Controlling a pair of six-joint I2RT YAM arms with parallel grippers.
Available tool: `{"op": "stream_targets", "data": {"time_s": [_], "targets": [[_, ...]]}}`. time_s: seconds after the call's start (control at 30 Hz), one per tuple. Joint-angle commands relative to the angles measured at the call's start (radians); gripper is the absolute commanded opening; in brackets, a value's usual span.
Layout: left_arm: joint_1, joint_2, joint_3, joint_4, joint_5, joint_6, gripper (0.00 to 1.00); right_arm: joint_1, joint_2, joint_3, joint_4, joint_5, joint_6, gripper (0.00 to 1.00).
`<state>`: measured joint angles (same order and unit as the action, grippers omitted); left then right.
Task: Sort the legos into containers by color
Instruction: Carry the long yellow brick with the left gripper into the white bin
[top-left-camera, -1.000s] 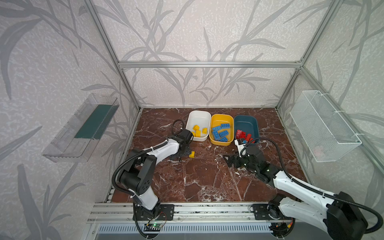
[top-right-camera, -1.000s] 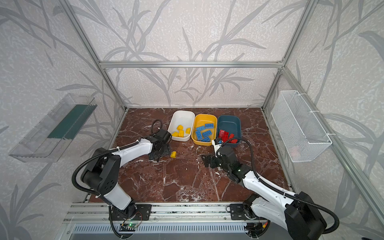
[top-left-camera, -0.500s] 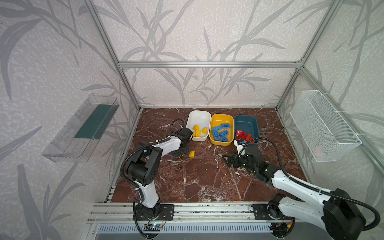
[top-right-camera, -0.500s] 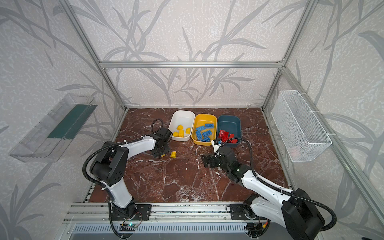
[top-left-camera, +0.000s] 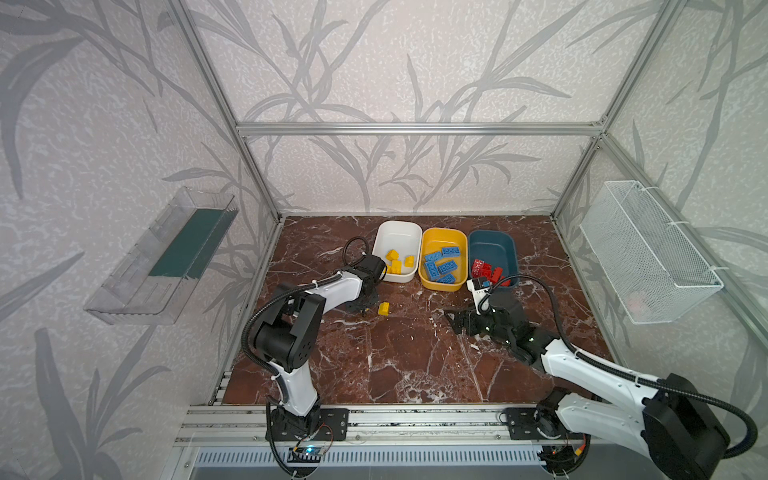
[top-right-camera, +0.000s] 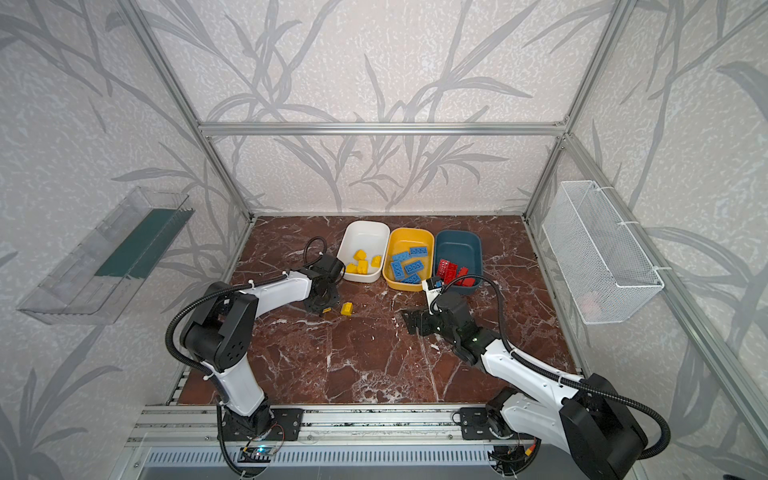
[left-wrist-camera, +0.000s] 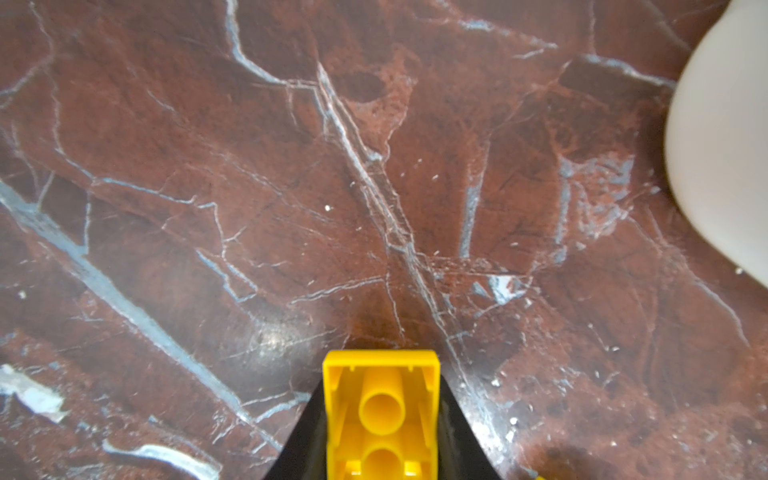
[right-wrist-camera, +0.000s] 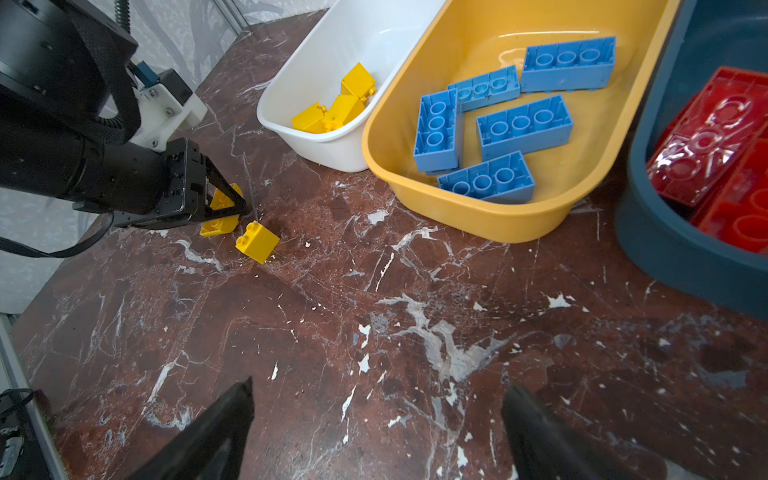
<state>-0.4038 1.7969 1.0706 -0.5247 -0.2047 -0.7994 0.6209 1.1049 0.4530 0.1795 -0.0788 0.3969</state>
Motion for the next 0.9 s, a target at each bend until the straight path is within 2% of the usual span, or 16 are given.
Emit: {"op": "stream_targets", "data": {"time_s": [0.0, 0.13, 0.33, 0.53, 0.87], "targets": [[0.002, -0.031, 0.047, -0.050, 0.006, 0.017, 0.17, 0.001, 0.017, -0.020, 0.039, 0.008, 0.014, 0.94], [0.002, -0.092, 0.078, -0.072, 0.017, 0.027, 0.17, 0.001, 0.029, -0.029, 0.064, -0.004, 0.023, 0.94], [0.001, -0.127, 0.219, -0.157, 0.014, 0.088, 0.18, 0.001, 0.026, -0.040, 0.077, 0.012, 0.037, 0.94], [0.002, -0.043, 0.421, -0.233, 0.020, 0.151, 0.18, 0.001, -0.013, -0.050, 0.068, 0.035, 0.033, 0.94], [-0.002, 0.182, 0.796, -0.355, 0.102, 0.231, 0.18, 0.001, -0.005, -0.068, 0.095, 0.055, 0.044, 0.94]]}}
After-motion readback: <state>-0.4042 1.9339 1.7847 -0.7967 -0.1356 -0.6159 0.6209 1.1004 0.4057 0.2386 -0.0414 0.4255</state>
